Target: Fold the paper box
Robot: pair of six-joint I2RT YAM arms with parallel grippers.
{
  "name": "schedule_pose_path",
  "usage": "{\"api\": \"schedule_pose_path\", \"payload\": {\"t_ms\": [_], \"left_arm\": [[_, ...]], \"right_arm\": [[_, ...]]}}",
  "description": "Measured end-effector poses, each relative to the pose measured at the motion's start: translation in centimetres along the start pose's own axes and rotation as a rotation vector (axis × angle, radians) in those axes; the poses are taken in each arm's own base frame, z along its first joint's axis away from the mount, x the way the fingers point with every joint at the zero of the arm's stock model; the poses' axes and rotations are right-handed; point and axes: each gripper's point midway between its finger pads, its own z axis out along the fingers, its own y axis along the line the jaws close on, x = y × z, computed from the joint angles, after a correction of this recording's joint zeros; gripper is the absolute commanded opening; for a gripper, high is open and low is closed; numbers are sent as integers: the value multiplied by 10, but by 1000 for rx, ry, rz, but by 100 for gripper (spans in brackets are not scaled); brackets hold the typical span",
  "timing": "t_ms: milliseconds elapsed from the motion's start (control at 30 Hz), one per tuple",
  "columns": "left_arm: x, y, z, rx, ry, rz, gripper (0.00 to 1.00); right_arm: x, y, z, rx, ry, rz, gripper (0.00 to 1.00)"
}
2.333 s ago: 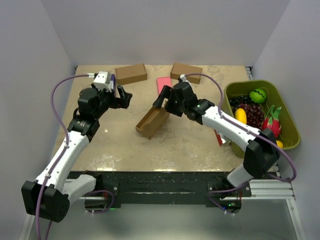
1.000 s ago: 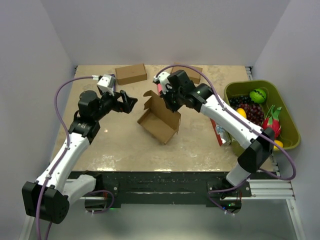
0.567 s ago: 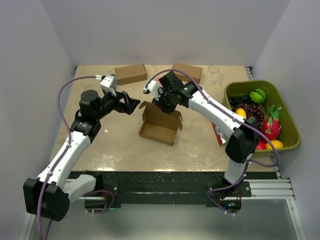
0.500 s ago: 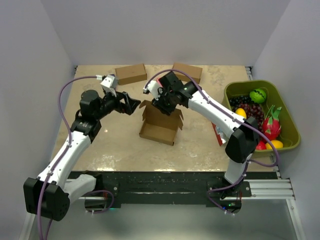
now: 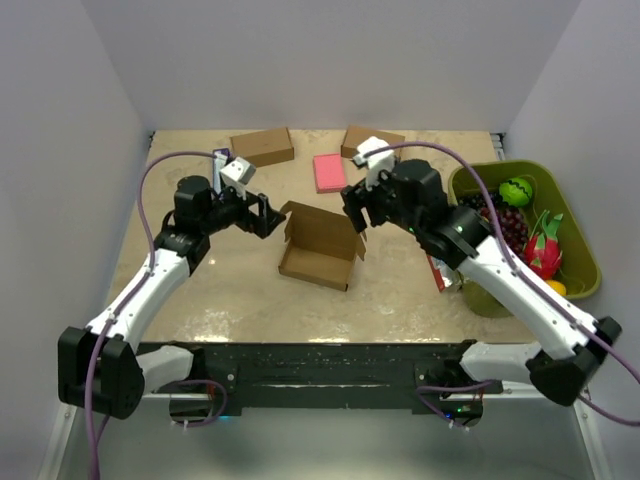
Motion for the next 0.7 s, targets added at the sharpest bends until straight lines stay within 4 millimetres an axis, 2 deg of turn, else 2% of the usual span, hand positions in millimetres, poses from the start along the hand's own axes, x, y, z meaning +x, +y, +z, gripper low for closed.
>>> {"api": "schedule_pose_path", "payload": {"t_ms": [67,133,233,267,333,400,467,567,700], "left_arm": [[14,4,5,5,51,-2,100],[30,8,10,5,104,-3,97],[50,9,15,3,171,-1,95],[56,7,18,4,190,6,94],[63,2,22,8,214,19,90],[68,-2,26,6,231,36,86],[71,-5,30,4,241,47,80],[75,-5,35,-12,249,56,72],[82,2,40,-46,267,56,68]], "right_arm": [[8,-5,-16,42,-30,73,75],[29,-7,-21,71,-13,134,74],[73,-2,-13,93,68,198,71],[95,1,-7,97,117,219,70],[123,5,-2,101,181,243,68],[142,9,3,106,222,269,67],[150,11,6,110,238,287,66],[150,12,13,116,224,310,63],[154,11,25,133,207,327,60]]}}
